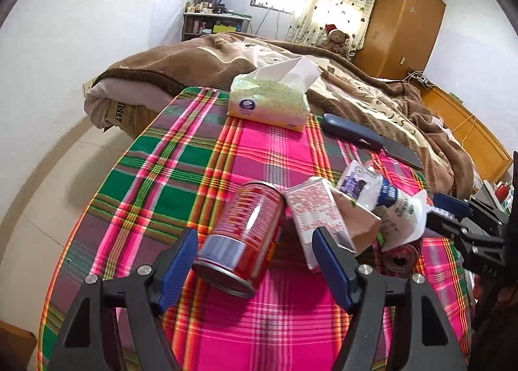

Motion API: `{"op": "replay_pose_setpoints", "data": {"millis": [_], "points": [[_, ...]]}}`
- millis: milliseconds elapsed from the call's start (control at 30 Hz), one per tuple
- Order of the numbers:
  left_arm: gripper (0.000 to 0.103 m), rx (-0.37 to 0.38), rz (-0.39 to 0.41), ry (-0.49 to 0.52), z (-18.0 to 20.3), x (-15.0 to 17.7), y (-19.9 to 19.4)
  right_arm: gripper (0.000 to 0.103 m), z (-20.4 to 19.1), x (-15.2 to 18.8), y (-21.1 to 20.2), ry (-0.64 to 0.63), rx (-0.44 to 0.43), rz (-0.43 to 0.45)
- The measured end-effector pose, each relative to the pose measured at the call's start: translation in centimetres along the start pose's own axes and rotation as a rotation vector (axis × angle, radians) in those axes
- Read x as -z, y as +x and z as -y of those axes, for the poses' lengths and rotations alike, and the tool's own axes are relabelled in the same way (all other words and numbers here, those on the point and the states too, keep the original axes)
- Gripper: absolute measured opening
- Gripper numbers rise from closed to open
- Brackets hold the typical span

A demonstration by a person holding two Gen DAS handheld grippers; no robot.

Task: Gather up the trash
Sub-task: 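Grasp the red can with the left tool while the right tool grasps the second foam net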

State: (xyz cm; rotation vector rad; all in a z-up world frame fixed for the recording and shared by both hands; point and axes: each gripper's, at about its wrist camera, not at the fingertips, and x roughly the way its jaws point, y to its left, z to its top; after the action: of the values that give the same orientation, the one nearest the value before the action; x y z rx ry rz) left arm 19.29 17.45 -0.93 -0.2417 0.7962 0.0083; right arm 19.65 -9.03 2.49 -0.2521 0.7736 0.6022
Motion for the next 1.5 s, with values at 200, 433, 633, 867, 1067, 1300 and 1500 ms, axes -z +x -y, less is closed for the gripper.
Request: {"op": "replay_pose_setpoints", "data": {"millis": [200,433,633,867,1067,1300,1500], "points": [[0.073,-0.012,-0.037,0.017,-0.4,-0.3,1.4,0.055,-0.4,0.7,0.8,-0.045,0.044,-0.071],[0.073,-0.022,-0.077,0.019,-0.6,0.2,3.0,0.055,-0.1,0.8,0.4,0.008,0.038,-0.074],[0.073,-0.011,-0.095,0.018,-0.5,0.7,3.7,0.043,0.0,1.5,0.1,0.04,0.042,-0.1],[0.062,-0.016,-0.133,-0.008,-0.9,1.1,4.5,0.028,0.7,2.0,-0.8,0.096,0.012,-0.128],[0.061,-0.014,-0.124,-0.013,-0.5,1.4,4.3,0.027,0.5,1.8,-2.6,0.049,0.058,-0.154],[0.06,-0.004,-0.123,-0.029,-0.4,1.8,3.8,0.027,0.1,2.4,-3.1,-0.072,0.129,-0.25],[0.06,0.007,-0.117,-0.035,-0.1,2.4,3.3,0.027,1.9,3.2,-4.6,0.0,0.106,-0.225]]}}
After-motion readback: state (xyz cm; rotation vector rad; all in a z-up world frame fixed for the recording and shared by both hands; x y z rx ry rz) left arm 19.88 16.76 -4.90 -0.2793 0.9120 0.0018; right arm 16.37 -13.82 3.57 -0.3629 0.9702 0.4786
